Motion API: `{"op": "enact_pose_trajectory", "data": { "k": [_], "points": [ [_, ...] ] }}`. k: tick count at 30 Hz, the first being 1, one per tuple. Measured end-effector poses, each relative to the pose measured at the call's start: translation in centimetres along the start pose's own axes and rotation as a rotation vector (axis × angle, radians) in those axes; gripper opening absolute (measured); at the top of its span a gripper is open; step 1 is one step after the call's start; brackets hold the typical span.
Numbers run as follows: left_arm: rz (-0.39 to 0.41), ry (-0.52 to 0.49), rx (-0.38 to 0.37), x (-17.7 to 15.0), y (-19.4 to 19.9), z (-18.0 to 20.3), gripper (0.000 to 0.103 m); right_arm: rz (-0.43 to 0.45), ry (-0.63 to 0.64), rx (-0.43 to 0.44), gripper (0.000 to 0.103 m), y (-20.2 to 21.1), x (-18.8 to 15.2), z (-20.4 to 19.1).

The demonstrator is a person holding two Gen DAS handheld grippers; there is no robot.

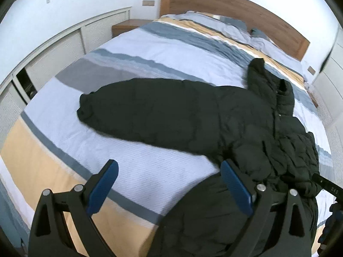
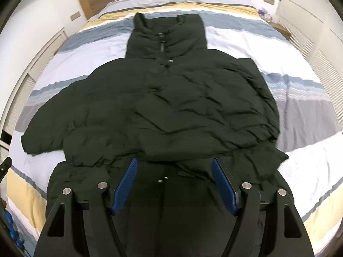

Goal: Fold large clothes
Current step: 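Grasp the other sleeve cuff with the left gripper and lift it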

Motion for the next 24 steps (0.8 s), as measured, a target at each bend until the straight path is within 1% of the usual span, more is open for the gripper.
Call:
{"op": "enact_pose_trajectory", "data": {
  "k": [6, 18, 21, 24],
  "points": [
    [-0.02, 0.051, -0.003, 0.0, -0.9, -2.3, 0.097, -0.017, 0.036, 0.015, 0.071, -0.8, 0.2, -2.0],
    [-0.039, 0.09, 0.016, 0.1, -2.8, -3.8, 0.097, -0.056, 0.056, 0.003, 0.071, -2.7, -0.2, -2.7],
    [-0.07, 0.122, -0.013, 0.2, -4.0, -4.5, 0.097, -0.063, 0.057, 0.0, 0.071, -3.1, -0.3, -2.5],
    [-0.114, 0.219, -0.067, 0.4, -5.7, -6.4, 0.097, -0.068, 0.061, -0.004, 0.071, -3.4, -0.4, -2.2]
  ]
}}
Point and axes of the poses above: each gripper's, at about its wrist camera, not at the fingertips, and y roughly against the way its jaws point, z to its right, x to its top, the point moved 4 cm from there along -y, roughly the way its jaws point, and after that the axes turned 5 degrees about y, right-handed, at the moved point
